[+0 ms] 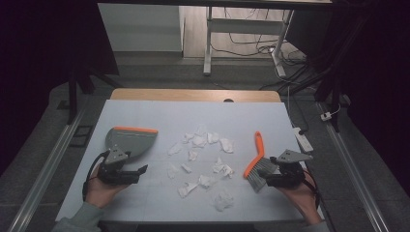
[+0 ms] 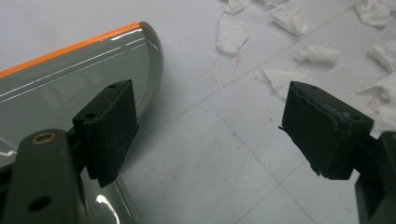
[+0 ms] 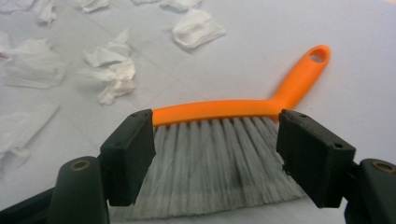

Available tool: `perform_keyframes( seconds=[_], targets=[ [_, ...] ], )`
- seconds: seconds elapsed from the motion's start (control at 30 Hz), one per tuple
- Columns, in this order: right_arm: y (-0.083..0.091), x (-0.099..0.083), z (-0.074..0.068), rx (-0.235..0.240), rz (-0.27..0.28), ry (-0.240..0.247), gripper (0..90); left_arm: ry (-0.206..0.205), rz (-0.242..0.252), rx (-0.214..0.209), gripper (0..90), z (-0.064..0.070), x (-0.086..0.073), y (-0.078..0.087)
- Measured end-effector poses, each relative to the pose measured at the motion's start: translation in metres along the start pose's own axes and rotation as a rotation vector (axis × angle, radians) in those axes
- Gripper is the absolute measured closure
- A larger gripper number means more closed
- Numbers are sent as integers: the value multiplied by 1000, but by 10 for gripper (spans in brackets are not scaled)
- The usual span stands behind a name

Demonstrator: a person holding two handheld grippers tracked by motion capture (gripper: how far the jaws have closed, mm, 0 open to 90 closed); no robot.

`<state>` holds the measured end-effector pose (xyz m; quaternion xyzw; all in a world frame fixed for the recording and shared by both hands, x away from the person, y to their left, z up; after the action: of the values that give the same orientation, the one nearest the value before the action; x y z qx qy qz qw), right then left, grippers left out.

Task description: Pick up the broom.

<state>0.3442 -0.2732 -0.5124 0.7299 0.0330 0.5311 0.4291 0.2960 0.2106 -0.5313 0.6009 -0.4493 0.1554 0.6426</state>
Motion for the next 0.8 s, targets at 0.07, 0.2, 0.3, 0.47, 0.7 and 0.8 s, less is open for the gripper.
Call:
perform_keyframes(
  seconds=[0.07, 0.2, 0.3, 0.47, 0.7, 0.8],
  targets=[
    [-1, 5, -3, 6, -29, -7, 267, 9, -2, 2, 189, -1, -2, 0],
    [-2, 11, -4, -4, -55, -15, 268, 18, -6, 5, 190, -2, -5, 0],
    [-3, 16, -2, -23, -60, -31, 268, 16, -6, 5, 190, -2, -6, -1],
    [-5, 25, 3, -39, -68, -72, 270, 25, -13, 2, 190, -2, -7, -2],
    [-17, 38, 15, -83, -209, -158, 276, 29, -7, 0, 191, -2, -7, 0],
    [-17, 48, 22, -112, -241, -209, 276, 21, -11, -2, 191, -2, -8, -2]
  ],
)
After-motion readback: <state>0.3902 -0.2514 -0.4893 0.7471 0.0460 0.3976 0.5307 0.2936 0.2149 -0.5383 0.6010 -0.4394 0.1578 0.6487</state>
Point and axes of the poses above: each handheld gripper's, and its own axes: y roughly backward along the jaws, x roughly out of its top, z roughly to its right, the point moved 5 cm from there along -y, roughly forward along the jaws, and after that the axes turned 12 degrees about x, right-handed, at the moved point
